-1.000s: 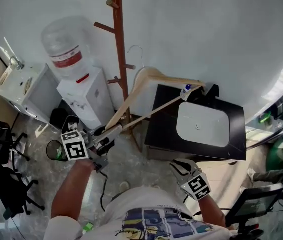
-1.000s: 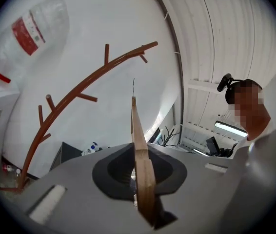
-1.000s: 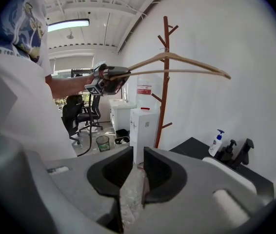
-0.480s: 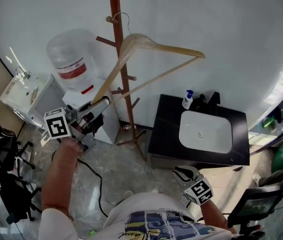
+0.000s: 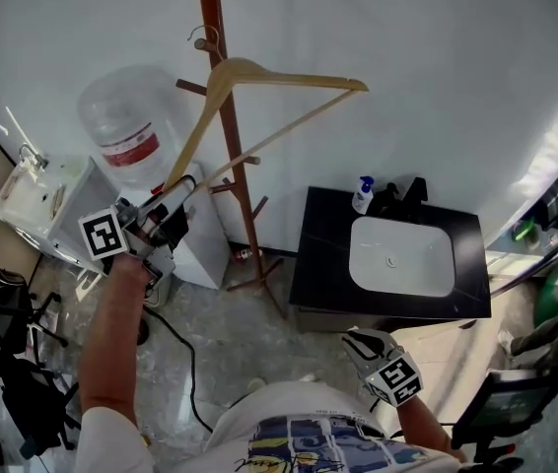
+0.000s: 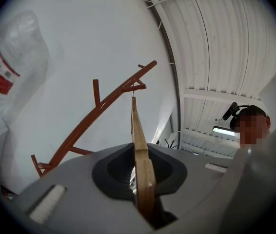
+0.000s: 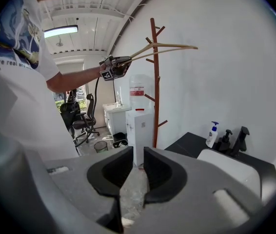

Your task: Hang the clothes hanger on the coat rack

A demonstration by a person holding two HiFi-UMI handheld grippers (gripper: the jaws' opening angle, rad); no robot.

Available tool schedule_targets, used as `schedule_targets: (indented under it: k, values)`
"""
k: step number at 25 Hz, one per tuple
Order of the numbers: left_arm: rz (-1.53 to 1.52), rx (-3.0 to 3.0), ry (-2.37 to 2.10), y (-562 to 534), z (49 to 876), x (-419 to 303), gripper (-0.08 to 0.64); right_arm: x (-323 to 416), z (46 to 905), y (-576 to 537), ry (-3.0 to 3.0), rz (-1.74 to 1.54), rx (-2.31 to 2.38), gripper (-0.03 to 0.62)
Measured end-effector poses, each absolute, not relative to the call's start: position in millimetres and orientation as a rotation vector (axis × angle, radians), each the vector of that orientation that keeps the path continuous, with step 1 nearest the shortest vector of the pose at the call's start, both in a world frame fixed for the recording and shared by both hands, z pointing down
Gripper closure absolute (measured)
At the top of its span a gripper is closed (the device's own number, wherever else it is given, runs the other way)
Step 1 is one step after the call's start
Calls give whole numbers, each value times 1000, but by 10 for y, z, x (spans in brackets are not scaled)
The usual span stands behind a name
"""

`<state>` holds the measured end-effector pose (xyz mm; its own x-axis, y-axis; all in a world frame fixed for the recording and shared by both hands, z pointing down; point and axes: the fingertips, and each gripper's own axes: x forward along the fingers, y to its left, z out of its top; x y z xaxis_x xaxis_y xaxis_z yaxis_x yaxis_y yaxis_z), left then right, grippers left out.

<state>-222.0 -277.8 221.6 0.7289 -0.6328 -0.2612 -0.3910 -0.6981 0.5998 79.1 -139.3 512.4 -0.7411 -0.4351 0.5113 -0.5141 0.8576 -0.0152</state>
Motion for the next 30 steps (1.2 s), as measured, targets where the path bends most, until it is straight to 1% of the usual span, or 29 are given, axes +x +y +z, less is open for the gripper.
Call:
schedule_targets:
  k: [5,11,19,30]
  values:
    - [-595,2423,-783,-2866,2411,-2309,523,720,5134,-1385,-2524,219,726,525]
    - [-447,2522,-896,-2959,2628,-2483,523,601,5122,-1330,-2510,222,753,525]
    - [-345,2595,-937,-3108,2745,-2622,520,451,5182,-1244,-2492,260,821,525]
    - [-304,2658,-1028,-3315,2853,-2919,518,267,5262,-1052,-2490,285,935,525]
